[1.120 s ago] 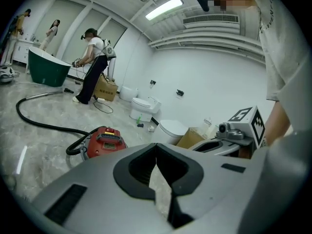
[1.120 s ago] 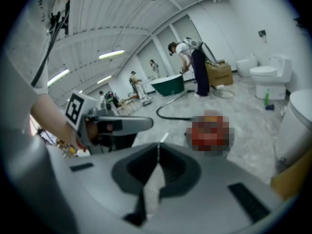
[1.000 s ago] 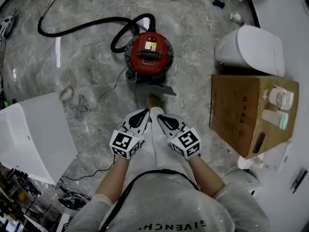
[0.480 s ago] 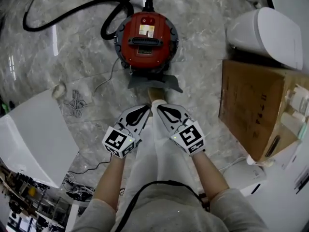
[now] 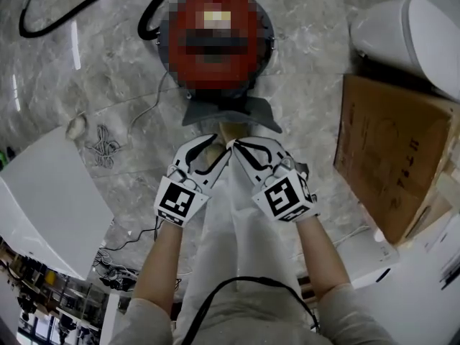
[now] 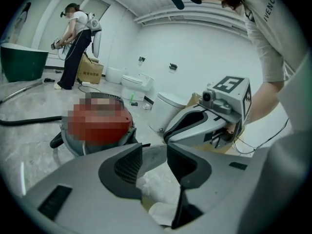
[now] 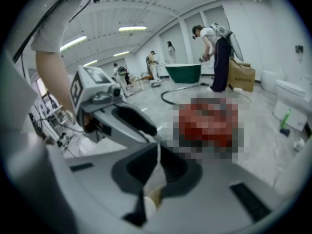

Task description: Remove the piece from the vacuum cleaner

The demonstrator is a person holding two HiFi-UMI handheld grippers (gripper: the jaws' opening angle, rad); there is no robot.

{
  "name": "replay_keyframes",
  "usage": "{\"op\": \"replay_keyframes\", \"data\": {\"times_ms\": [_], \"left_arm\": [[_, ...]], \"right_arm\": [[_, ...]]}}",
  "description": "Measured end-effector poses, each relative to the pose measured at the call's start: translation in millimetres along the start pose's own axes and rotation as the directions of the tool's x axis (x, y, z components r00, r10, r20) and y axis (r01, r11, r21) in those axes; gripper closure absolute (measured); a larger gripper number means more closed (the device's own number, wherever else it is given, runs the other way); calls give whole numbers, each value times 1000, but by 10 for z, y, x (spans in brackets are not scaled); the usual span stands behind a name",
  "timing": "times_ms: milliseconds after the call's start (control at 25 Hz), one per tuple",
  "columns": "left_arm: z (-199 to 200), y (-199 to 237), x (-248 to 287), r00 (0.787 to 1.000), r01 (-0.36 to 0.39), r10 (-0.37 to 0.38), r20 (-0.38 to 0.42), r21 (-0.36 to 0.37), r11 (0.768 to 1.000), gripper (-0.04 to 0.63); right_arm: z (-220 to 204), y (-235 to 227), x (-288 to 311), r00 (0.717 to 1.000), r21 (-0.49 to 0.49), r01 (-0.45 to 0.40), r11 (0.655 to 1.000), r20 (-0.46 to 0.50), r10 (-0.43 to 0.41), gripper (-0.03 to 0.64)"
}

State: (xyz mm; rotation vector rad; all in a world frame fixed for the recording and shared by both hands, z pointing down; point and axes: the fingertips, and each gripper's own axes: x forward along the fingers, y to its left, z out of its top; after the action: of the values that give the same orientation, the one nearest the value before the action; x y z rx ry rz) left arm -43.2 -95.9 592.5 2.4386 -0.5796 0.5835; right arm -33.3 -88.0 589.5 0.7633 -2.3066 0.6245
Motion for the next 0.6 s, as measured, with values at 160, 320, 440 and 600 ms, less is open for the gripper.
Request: {"op": "replay_keyframes", "data": {"times_ms": [160, 320, 440, 600], "left_arm": [[-79, 124, 134, 998, -10, 16, -54, 116, 993, 393], [-155, 255, 226, 990, -21, 58, -126, 272, 962, 367], [-234, 422, 283, 975, -57, 127, -184, 344, 937, 317], [-338, 595, 302, 955, -76, 171, -241, 360, 930, 281]], "right_arm": [[-38, -58, 81, 1000, 40, -17, 999, 18, 17, 600], [-118, -195, 151, 998, -14, 55, 998, -24, -56, 598], [-239, -333, 170, 993, -33, 82, 996, -83, -85, 591], [-474, -522, 158, 979, -65, 92, 994, -176, -102, 509]]}}
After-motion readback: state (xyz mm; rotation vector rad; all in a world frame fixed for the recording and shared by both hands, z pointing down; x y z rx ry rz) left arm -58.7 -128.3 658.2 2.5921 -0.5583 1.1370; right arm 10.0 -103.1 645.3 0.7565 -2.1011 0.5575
